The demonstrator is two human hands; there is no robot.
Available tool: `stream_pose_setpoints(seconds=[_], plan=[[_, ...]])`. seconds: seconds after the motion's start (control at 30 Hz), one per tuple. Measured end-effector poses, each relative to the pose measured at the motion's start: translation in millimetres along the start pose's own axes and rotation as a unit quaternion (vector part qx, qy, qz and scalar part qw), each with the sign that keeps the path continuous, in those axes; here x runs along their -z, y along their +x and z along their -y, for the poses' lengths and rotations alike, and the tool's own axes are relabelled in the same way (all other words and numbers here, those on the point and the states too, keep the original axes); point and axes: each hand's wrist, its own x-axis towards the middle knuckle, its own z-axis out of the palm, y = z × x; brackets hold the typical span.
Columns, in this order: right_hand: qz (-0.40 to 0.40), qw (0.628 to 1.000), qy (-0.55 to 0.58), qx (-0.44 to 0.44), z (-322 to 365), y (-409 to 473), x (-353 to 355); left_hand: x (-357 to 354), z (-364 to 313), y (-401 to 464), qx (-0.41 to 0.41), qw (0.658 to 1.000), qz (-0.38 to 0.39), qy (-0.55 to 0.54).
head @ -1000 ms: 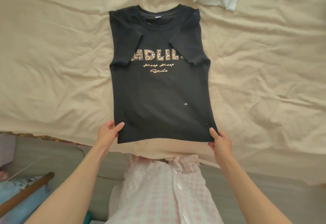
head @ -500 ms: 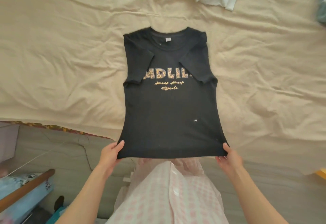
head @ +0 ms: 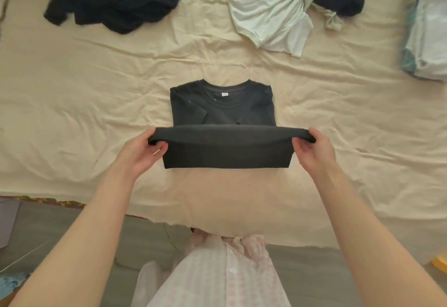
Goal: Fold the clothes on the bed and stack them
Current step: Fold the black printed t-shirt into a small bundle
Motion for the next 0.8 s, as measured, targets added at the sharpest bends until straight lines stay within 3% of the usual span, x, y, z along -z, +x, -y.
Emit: stream_pose_setpoints(seconds=[0.1, 0.17, 0.3, 0.4, 0.5, 0.63, 0.73, 0.8], plan=[[0.086, 0.996, -0.009, 0.013, 20, 23, -42, -31, -28, 25, -0.065, 0.997, 0.026, -0.016], [0.084, 0.996, -0.035, 0.016, 20, 38, -51, -38, -23, 41, -0.071, 0.997, 0.002, 0.021], [-0.04, 0.975, -0.219, 0.016, -12, 60, -23, -21, 35, 53, -0.039, 0.978, -0.131, 0.155], [-0.113, 0.948, -0.296, -0.02, -40, 72, 11, -1, 76, 53, 0.019, 0.981, -0.137, 0.136], [-0.07, 0.959, -0.246, -0.118, -51, 82, 22, 2, 83, 60, 0.048, 0.984, -0.126, 0.117], [-0.023, 0.976, -0.078, -0.2, -51, 94, 10, -13, 72, 78, 0.019, 0.985, -0.137, 0.105], [-0.029, 0.988, -0.042, -0.143, -58, 101, 1, -27, 67, 87, -0.047, 0.969, -0.195, 0.142], [-0.056, 0.982, -0.175, -0.034, -62, 102, 1, -33, 67, 88, -0.049, 0.962, -0.208, 0.171]])
